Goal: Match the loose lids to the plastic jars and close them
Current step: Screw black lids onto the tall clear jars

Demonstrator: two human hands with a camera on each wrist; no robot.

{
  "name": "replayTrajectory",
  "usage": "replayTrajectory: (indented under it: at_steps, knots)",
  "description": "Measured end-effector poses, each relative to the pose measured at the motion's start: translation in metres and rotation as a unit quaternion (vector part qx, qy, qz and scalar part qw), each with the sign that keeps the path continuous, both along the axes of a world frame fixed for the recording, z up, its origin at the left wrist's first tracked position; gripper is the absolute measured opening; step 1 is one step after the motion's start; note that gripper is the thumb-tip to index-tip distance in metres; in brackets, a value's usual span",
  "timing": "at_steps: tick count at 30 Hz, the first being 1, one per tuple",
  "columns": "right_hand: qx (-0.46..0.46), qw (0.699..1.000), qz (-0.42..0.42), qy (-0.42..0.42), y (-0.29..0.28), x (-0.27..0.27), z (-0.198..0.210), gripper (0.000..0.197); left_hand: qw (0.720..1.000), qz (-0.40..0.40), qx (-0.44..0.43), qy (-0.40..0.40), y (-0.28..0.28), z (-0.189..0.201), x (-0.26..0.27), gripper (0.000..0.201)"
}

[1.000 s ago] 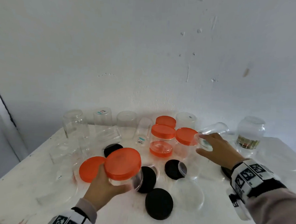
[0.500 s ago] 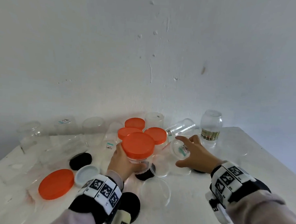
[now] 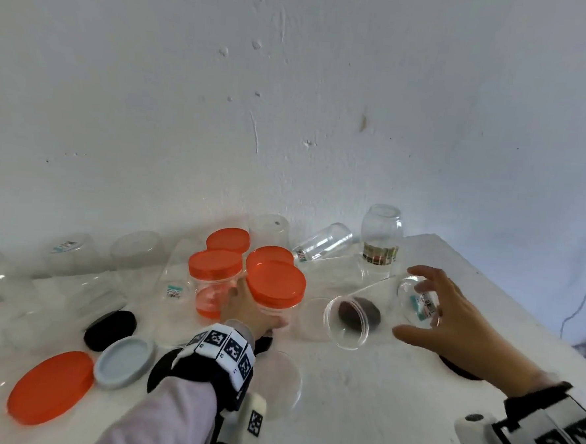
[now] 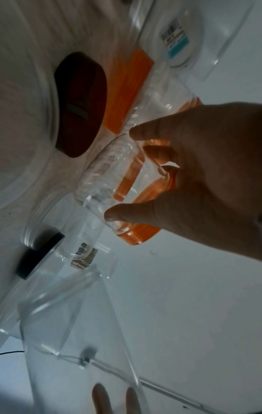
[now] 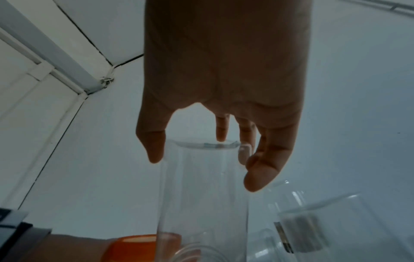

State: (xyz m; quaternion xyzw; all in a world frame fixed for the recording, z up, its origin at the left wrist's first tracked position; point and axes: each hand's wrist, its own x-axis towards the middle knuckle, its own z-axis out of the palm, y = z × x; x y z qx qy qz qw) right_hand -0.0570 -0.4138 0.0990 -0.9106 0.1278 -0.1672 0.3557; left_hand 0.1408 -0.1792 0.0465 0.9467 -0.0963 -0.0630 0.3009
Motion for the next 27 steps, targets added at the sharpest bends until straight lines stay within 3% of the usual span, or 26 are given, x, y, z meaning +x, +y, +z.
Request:
replayTrajectory:
  at_steps: [9, 12, 14, 19, 22, 27]
  knots:
    - [0.050, 0.998, -0.020, 0.016, -0.012, -0.035, -0.019, 0.076, 0.998, -0.025, -0.010, 0.051, -0.021, -0.010, 0.000, 0.114]
    - [0.064, 0.997, -0.031, 0.009, -0.011, -0.035, -0.020, 0.075, 0.996, -0.031, 0.027, 0.078, -0.021, -0.012, 0.003, 0.112]
    - [0.069, 0.997, -0.036, 0.005, -0.010, -0.033, -0.019, 0.075, 0.994, -0.048, 0.056, 0.074, -0.017, -0.014, 0.008, 0.100]
    - [0.075, 0.996, -0.036, 0.013, -0.003, -0.028, -0.018, 0.075, 0.966, -0.086, 0.228, 0.081, -0.004, -0.024, 0.015, 0.095]
    - [0.080, 0.996, -0.030, 0.017, 0.000, -0.025, -0.019, 0.075, 0.956, -0.114, 0.257, 0.082, -0.003, -0.032, 0.016, 0.077]
    - [0.092, 0.995, -0.029, 0.021, 0.007, -0.021, -0.017, 0.077, 0.953, -0.105, 0.275, 0.065, 0.000, -0.033, 0.017, 0.067]
